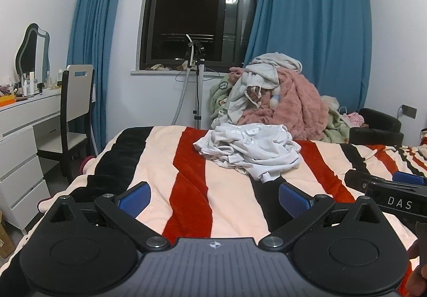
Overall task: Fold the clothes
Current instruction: 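Move both grippers toward the crumpled white shirt on the bed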
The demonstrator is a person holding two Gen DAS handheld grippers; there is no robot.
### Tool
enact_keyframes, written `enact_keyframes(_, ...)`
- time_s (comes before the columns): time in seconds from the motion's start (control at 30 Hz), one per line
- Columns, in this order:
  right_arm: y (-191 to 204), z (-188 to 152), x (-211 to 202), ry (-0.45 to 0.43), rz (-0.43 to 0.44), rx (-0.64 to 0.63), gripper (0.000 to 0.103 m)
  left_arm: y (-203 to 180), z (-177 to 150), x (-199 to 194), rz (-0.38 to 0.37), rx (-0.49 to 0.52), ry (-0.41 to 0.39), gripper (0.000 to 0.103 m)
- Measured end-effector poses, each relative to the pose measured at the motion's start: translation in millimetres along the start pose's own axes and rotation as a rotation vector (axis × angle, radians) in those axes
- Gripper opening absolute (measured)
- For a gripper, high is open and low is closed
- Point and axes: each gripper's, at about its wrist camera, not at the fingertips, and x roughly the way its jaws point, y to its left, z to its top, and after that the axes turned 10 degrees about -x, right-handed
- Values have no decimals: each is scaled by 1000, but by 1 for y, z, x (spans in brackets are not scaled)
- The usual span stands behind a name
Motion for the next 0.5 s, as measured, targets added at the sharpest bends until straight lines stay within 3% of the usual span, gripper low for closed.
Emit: enact_keyframes(0.5,-8,10,-6,-6,34,62,103,5,-8,-11,41,-22,11,103)
